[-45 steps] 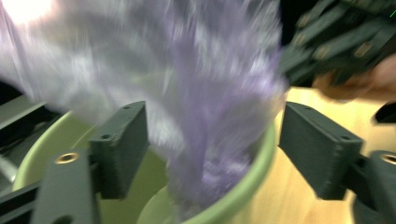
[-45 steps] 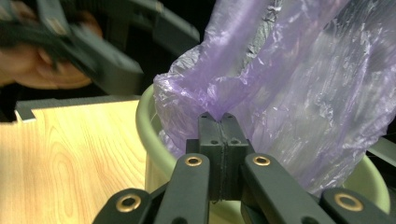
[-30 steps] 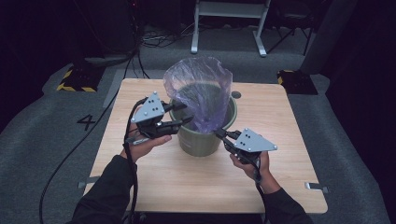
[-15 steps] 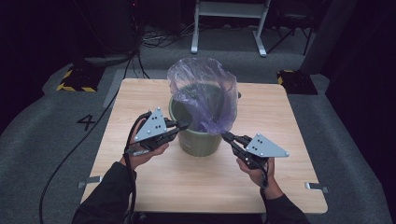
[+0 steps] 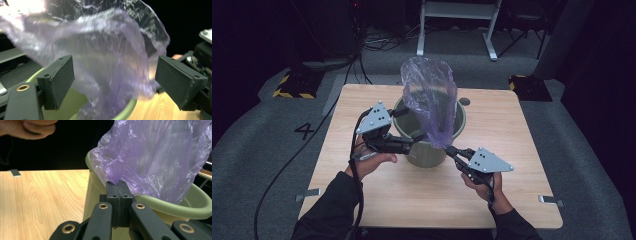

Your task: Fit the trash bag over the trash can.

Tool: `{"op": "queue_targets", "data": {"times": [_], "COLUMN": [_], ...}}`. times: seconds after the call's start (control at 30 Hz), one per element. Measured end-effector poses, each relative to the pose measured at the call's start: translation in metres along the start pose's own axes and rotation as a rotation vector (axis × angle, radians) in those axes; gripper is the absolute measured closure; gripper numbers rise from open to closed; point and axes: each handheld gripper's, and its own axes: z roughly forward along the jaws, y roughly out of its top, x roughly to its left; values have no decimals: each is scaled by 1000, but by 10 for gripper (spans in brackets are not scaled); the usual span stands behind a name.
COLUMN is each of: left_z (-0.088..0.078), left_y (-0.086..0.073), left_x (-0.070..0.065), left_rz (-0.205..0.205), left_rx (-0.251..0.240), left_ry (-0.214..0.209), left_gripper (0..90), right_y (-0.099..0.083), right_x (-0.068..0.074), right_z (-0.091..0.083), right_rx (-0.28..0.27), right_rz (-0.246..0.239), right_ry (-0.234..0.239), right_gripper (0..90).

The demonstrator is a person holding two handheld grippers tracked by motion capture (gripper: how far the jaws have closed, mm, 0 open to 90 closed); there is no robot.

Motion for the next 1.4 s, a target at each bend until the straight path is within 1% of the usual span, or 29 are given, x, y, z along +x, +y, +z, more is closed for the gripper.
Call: {"op": "queue_targets", "data": {"times": [0.07,0.1,0.13,0.17,0.2,0.23,0.27,0.33,0.4,0.47,0.5,0.53,0.6,0.63,0.73,0.77,0.8,0.83,0.9,0.97,1.0,1.03,1.1,1.17,1.2,1.27,1.3,1.37,1.4], "left_z": [6,9,11,12,11,9,8,9,13,18,20,22,24,25,25,25,23,22,19,16,13,11,9,8,8,8,8,8,8], "left_y": [4,5,6,7,8,9,9,11,14,17,17,18,17,16,12,11,9,8,5,1,-1,-3,-7,-11,-14,-18,-20,-23,-25], "left_x": [5,8,9,8,6,2,-1,-6,-7,-9,-9,-9,-6,-5,0,1,2,2,1,-2,-4,-6,-8,-11,-12,-15,-17,-20,-21], "left_rz": [-23,-47,-72,-79,-76,-54,-42,-25,-28,-21,-14,-17,-24,-16,6,9,13,17,30,54,68,76,80,81,86,96,95,109,110], "left_rx": [-3,-4,-1,-1,-7,-25,-33,-36,-24,-11,-2,2,4,12,25,21,15,17,15,15,16,12,13,19,25,28,29,32,31], "left_ry": [-3,-12,-6,-1,-7,-30,-37,-16,7,45,77,92,104,108,108,114,101,96,77,61,52,45,32,24,13,7,-2,-8,-21], "left_gripper": [150,149,154,156,159,155,149,150,153,160,187,262,376,502,748,805,858,880,891,894,894,895,895,895,895,895,896,896,896], "right_y": [0,0,0,0,-1,-1,-1,-2,-2,-2,-2,-3,-4,-5,-8,-9,-10,-11,-14,-16,-17,-18,-20,-21,-20,-19,-18,-16,-14], "right_x": [2,3,4,5,6,5,5,5,5,6,7,8,8,8,8,8,8,8,7,6,6,5,3,0,-1,-3,-4,-7,-8], "right_z": [1,1,1,1,2,2,2,1,1,1,0,0,0,0,-1,-1,-2,-3,-4,-5,-6,-7,-9,-11,-13,-18,-20,-26,-28], "right_rx": [3,5,7,13,15,16,18,21,21,18,18,18,16,14,9,6,4,0,-3,-2,-2,-2,-4,5,6,-2,-3,-13,-18], "right_rz": [-19,-20,-29,-35,-39,-39,-40,-46,-46,-44,-43,-45,-42,-36,-24,-21,-19,-12,4,17,25,30,55,74,80,96,97,120,122], "right_ry": [5,6,7,10,9,9,9,7,5,5,5,5,2,1,-5,-9,-13,-16,-23,-27,-31,-40,-52,-40,-46,-44,-52,-59,-65], "right_gripper": [900,900,900,900,900,900,900,900,900,900,900,900,900,900,900,900,899,898,886,861,836,787,670,607,553,502,469,405,381]}}
